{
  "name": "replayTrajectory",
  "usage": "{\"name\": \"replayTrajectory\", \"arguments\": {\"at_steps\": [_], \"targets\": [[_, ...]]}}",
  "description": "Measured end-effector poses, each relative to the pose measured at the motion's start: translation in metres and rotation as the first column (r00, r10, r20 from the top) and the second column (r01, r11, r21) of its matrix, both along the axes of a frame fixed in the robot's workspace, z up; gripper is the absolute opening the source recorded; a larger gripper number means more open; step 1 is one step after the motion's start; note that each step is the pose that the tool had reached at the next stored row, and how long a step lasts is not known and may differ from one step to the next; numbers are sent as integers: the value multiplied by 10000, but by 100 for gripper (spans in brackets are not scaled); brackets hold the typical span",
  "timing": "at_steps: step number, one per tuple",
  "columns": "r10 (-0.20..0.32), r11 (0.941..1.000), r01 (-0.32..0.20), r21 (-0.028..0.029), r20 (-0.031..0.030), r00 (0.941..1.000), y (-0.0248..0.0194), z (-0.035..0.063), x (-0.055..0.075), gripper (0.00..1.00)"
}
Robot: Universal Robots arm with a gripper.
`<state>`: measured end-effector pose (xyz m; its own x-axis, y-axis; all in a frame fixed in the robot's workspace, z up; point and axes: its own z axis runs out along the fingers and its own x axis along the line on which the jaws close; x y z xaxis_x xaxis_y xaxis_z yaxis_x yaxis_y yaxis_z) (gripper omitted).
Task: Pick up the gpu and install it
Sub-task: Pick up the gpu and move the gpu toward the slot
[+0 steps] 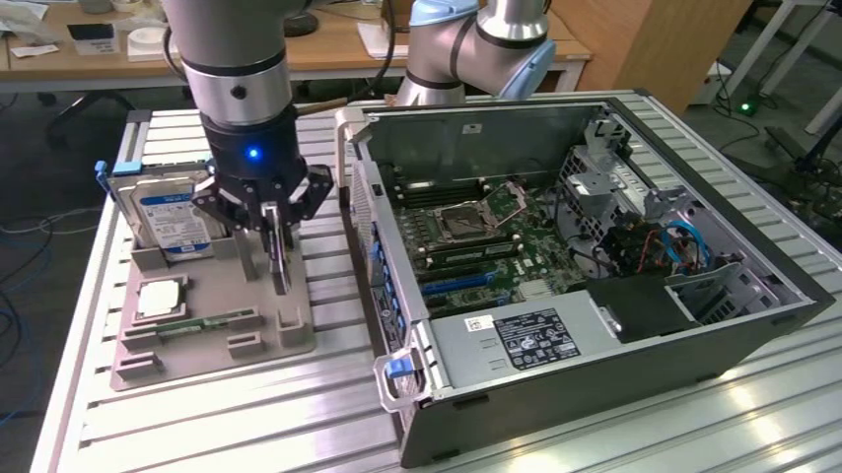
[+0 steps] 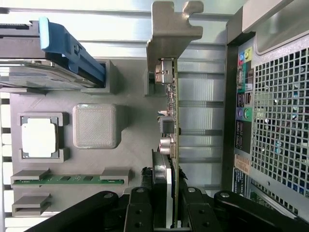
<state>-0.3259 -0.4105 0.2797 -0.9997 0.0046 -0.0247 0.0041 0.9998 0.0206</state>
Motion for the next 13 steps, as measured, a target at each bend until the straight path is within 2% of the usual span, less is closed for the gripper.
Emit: {"name": "replayTrajectory", "arguments": {"at_steps": [13], "targets": [[0,10000,0,2,2,10000,0,61,0,28]]}}
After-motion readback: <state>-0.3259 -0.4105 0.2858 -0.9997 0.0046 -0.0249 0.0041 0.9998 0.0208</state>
